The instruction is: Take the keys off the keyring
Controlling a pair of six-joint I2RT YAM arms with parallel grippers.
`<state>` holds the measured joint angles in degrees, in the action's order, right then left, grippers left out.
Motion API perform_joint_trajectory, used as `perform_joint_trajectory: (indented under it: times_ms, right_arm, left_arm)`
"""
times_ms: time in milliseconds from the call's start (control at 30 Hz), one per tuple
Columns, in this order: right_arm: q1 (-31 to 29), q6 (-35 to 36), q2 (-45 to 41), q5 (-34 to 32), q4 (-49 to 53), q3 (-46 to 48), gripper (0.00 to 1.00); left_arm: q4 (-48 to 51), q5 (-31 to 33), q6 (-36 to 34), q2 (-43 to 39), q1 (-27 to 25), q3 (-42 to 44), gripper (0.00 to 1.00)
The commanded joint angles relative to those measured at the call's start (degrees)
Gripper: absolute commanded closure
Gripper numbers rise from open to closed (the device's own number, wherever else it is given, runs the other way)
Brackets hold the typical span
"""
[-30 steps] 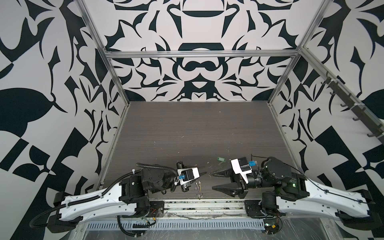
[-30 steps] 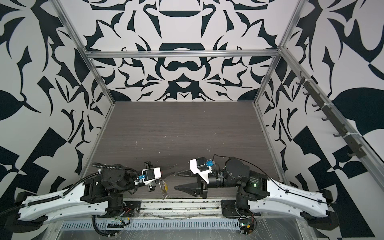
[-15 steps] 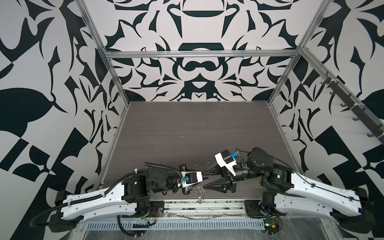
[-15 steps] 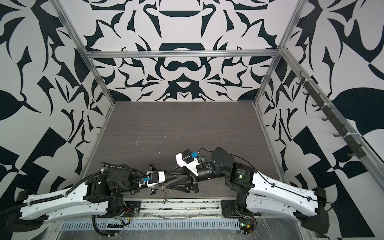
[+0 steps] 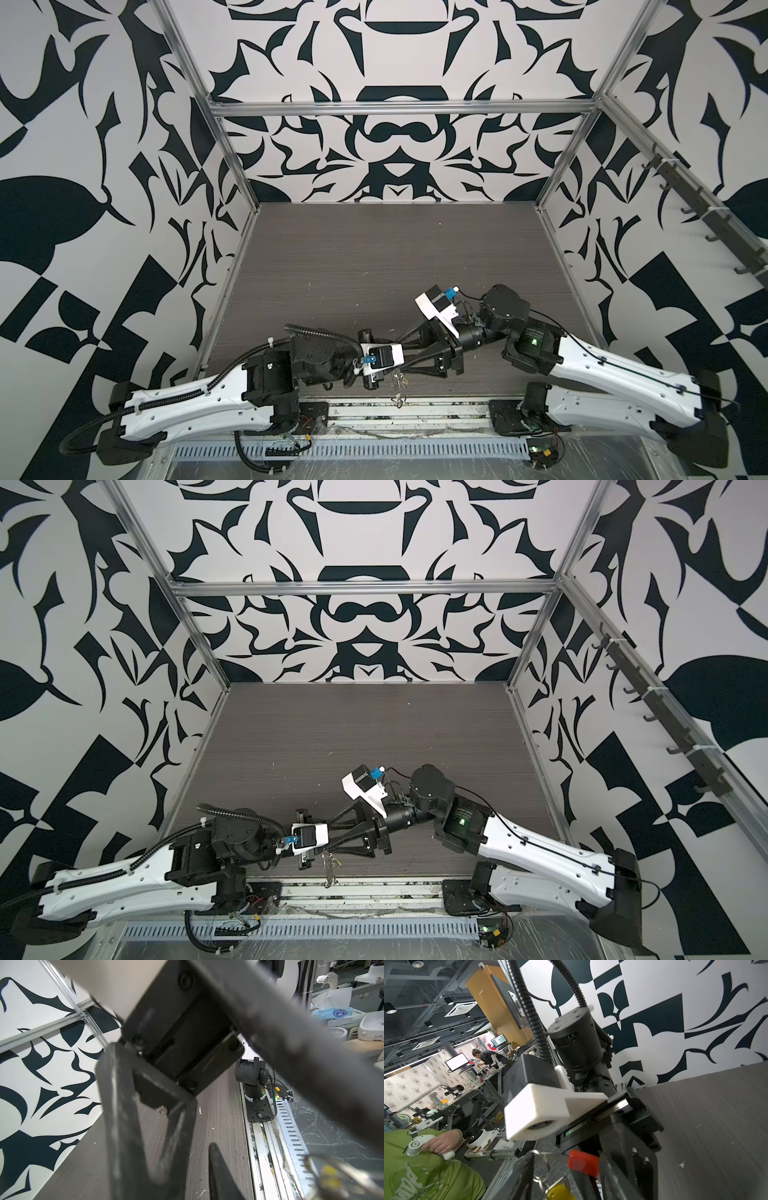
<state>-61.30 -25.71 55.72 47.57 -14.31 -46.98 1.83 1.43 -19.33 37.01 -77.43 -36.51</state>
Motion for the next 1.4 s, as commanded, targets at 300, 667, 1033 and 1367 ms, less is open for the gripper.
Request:
perform_joint_trajectory:
  times_ms: [300, 667, 1033, 1367]
  right_arm:
    - [0.09, -4.91, 0.78, 5.07, -5.69, -1.01, 0.54]
    - [-0.22, -5.52, 2.56, 6.62, -6.20, -1.84, 0.65]
    - [-0.23, -4.09, 0.93, 5.41, -3.94, -2.17, 0.88]
    - [0.19, 1.99, -2.69, -2.45, 5.66, -3.29, 1.00]
  left_arm:
    - [-0.24, 4.51, -0.88, -2.85, 0.15, -1.09, 1.00]
    - [-0.05, 6.10, -1.12, -1.75, 0.05, -1.44, 1.00]
    - [0.36, 9.79, -1.07, -0.95, 0.11, -1.70, 1.00]
    - [0.40, 12.72, 1.38, -0.81, 0.06, -1.91, 1.00]
